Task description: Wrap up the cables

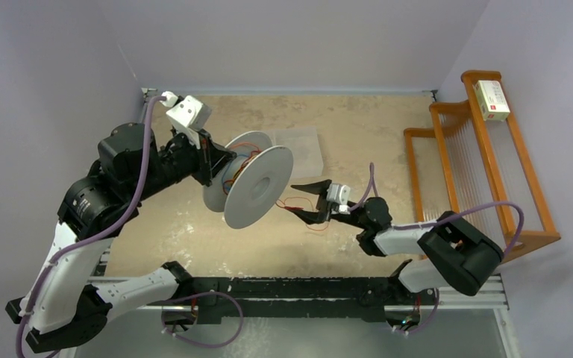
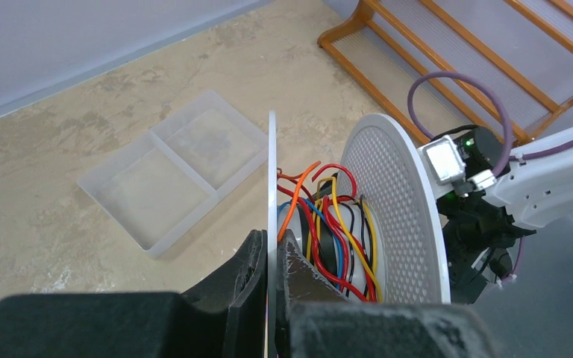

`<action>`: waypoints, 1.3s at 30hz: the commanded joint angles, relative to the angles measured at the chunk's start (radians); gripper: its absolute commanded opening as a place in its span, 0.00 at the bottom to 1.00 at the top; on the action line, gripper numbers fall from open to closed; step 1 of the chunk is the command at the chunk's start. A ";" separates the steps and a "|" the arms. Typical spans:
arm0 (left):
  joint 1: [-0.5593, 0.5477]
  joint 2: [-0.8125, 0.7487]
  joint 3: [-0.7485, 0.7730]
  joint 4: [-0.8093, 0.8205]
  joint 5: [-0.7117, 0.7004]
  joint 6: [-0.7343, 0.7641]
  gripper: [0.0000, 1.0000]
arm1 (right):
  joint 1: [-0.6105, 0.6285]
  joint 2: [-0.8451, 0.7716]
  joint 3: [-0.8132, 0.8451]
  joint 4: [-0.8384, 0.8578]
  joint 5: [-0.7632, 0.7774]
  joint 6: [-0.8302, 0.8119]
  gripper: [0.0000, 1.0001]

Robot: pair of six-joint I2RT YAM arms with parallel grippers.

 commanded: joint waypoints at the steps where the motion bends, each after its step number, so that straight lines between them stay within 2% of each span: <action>1: 0.004 -0.021 0.049 0.121 -0.002 -0.027 0.00 | 0.005 0.068 0.033 0.180 -0.002 0.012 0.59; 11: 0.004 -0.030 0.039 0.135 -0.004 -0.052 0.00 | 0.033 0.169 0.117 0.220 -0.022 0.046 0.58; 16: 0.003 -0.034 0.033 0.155 -0.019 -0.067 0.00 | 0.049 0.206 0.128 0.238 -0.021 0.057 0.52; 20: 0.004 -0.039 0.039 0.169 -0.034 -0.080 0.00 | 0.053 0.226 0.125 0.264 -0.028 0.077 0.42; 25: 0.004 -0.047 0.042 0.167 -0.092 -0.091 0.00 | 0.055 0.217 0.099 0.276 -0.027 0.096 0.20; 28: 0.004 -0.060 0.027 0.182 -0.139 -0.109 0.00 | 0.057 0.193 0.075 0.269 -0.008 0.102 0.11; 36: 0.004 -0.096 -0.034 0.255 -0.272 -0.173 0.00 | 0.062 0.138 -0.002 0.279 0.027 0.113 0.00; 39: 0.003 -0.101 -0.052 0.277 -0.309 -0.198 0.00 | 0.068 0.121 -0.015 0.272 0.030 0.115 0.00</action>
